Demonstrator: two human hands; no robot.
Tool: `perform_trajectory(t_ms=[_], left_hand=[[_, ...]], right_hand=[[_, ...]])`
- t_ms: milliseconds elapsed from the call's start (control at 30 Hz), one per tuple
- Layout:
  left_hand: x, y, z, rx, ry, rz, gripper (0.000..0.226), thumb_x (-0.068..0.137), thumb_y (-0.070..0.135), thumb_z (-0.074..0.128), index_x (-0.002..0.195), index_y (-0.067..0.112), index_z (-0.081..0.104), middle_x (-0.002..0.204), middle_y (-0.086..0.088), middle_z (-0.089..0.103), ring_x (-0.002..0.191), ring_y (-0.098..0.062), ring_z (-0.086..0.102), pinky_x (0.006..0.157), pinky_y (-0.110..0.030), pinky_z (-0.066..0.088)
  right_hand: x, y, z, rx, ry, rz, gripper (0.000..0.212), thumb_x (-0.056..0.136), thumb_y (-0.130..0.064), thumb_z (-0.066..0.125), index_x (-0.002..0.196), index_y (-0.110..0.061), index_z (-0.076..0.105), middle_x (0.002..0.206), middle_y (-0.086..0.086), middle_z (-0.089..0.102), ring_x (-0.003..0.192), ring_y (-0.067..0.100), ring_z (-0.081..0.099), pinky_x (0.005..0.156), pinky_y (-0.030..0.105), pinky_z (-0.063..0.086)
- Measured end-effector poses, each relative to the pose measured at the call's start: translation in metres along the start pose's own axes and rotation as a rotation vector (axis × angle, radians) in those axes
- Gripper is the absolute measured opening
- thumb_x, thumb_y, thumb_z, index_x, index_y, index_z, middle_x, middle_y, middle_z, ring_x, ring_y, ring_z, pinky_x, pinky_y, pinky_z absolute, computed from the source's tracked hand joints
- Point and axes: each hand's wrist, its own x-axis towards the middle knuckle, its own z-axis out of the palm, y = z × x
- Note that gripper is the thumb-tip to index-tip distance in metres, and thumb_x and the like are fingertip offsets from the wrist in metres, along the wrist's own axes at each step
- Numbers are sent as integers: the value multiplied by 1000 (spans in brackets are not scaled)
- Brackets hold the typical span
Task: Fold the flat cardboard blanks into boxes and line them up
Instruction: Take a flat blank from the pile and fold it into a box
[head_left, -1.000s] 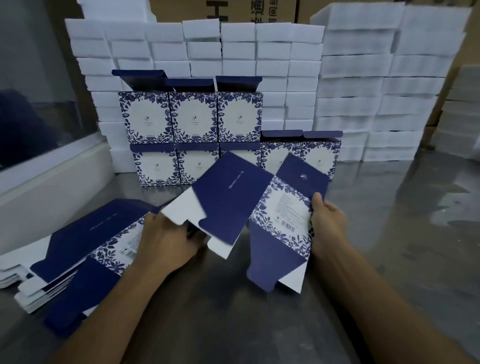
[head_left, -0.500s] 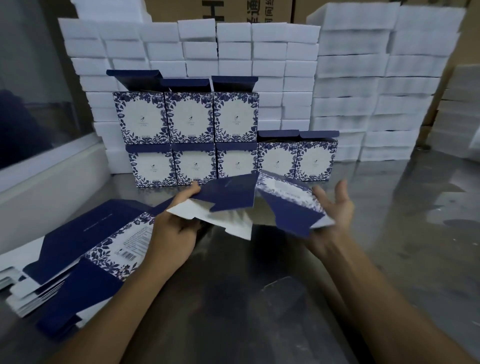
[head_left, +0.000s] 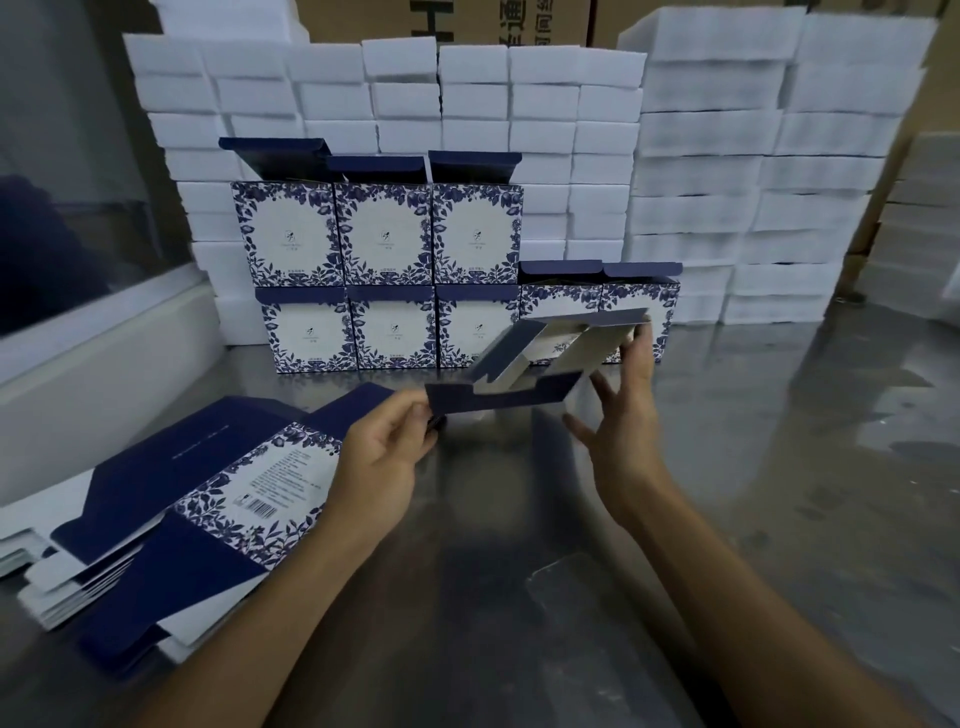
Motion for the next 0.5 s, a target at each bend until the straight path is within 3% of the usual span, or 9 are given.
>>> perform_trajectory(t_ms=[100, 233, 300, 433, 500], left_hand=[[-1, 0, 4, -53, 9, -52, 24, 102, 9, 43, 112, 11, 64, 113, -5, 70, 112, -15, 65, 96, -30, 53], [2, 2, -3, -209, 13, -160, 21, 100, 12, 49, 112, 10, 67, 116, -9, 70, 114, -21, 65, 95, -36, 54], [5, 2, -7, -258, 43, -199, 22, 96, 5, 50, 109, 11, 68, 116, -12, 70, 114, -25, 65, 94, -38, 52], [6, -1, -8, -282, 87, -237, 26, 93, -1, 50, 109, 10, 68, 109, -6, 72, 112, -24, 66, 86, -31, 55], [5, -1, -8, -276, 69, -237, 29, 93, -1, 49, 113, 10, 67, 111, -7, 72, 112, -22, 66, 88, -31, 54]], right_hand=[[4, 3, -5, 12, 60, -13, 78, 85, -71, 54, 152, -51, 21, 151, -18, 41, 130, 14, 53, 88, 44, 59], [8, 6, -14, -35, 75, -54, 87, 76, -50, 65, 151, -50, 21, 145, -6, 47, 122, 25, 58, 88, 40, 54], [9, 8, -17, -120, 40, -104, 91, 71, -31, 66, 152, -43, 25, 138, 2, 52, 116, 21, 60, 83, 36, 53], [7, 11, -16, -202, 6, -184, 84, 63, -7, 59, 137, -43, 43, 119, 3, 54, 72, -2, 64, 59, 22, 54], [4, 12, -15, -259, -19, -215, 76, 62, -6, 60, 125, -47, 46, 126, 8, 51, 80, 3, 65, 63, 24, 55]])
